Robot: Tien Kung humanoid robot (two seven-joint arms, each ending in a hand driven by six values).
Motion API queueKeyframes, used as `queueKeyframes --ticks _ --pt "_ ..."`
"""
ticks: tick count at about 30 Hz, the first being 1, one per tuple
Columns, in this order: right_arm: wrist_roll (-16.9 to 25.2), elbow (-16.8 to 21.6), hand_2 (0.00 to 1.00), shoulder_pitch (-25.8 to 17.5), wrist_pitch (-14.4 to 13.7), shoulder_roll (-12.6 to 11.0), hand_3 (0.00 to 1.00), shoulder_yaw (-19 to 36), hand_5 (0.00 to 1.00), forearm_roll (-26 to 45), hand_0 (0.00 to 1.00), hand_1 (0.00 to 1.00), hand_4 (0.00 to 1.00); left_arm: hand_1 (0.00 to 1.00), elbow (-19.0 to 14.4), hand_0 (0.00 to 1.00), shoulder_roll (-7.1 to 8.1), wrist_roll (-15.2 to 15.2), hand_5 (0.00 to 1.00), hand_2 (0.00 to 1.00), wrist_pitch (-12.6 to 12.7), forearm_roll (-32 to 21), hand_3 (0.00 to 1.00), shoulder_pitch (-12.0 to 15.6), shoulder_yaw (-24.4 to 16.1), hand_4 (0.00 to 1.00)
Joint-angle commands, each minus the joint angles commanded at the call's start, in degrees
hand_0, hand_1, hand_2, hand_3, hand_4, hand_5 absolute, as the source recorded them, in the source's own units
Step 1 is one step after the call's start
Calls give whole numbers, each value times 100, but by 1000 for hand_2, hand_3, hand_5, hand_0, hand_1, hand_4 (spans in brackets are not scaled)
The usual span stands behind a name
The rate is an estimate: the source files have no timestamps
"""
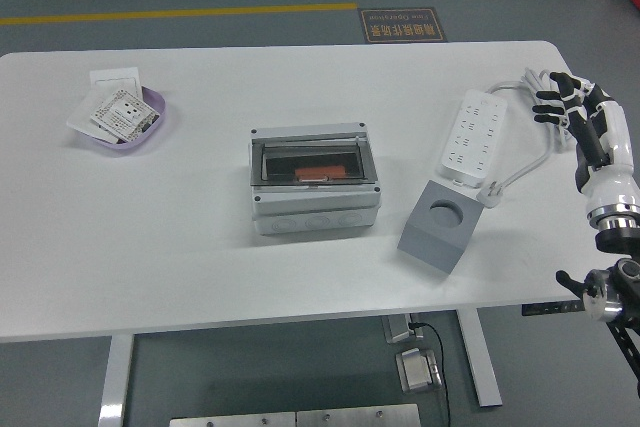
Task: Pick up the cylinder from the cube,place it in the box,flap close box
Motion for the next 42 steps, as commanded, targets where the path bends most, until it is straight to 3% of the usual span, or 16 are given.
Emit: queueKeyframes --ticks 2,3,8,9,14,15,27,42 --pt "35 -28 734 -24 -20 -3 800 22 763 63 737 704 998 685 0 660 21 3 52 570 -4 -12 553 9 24 481" --pt "57 -43 919 -32 -34 -3 938 25 666 92 937 871 998 685 0 662 31 4 52 570 -5 -17 553 12 34 480" --pt "158 -107 919 -37 -111 7 938 14 666 178 937 871 998 685 0 662 83 4 52 570 -11 -28 553 19 80 480" --pt "176 -114 933 -31 -128 9 943 8 599 190 957 890 998 685 0 662 94 3 52 570 -11 -27 553 18 86 479" --pt "210 -125 933 -4 -182 3 943 -25 599 205 957 890 998 685 0 662 132 -9 52 570 -8 -10 553 7 89 479" --pt "208 -123 879 -5 -186 3 880 -23 581 201 954 872 998 686 0 661 133 -11 51 570 -7 -9 553 7 88 480" --pt "73 -43 861 -52 -255 4 854 81 583 -55 939 856 998 686 0 663 42 9 48 569 -4 23 553 66 -7 482" --pt "1 56 851 -177 -309 80 838 540 589 -280 926 846 998 687 0 664 57 27 48 568 3 -158 553 73 11 483"
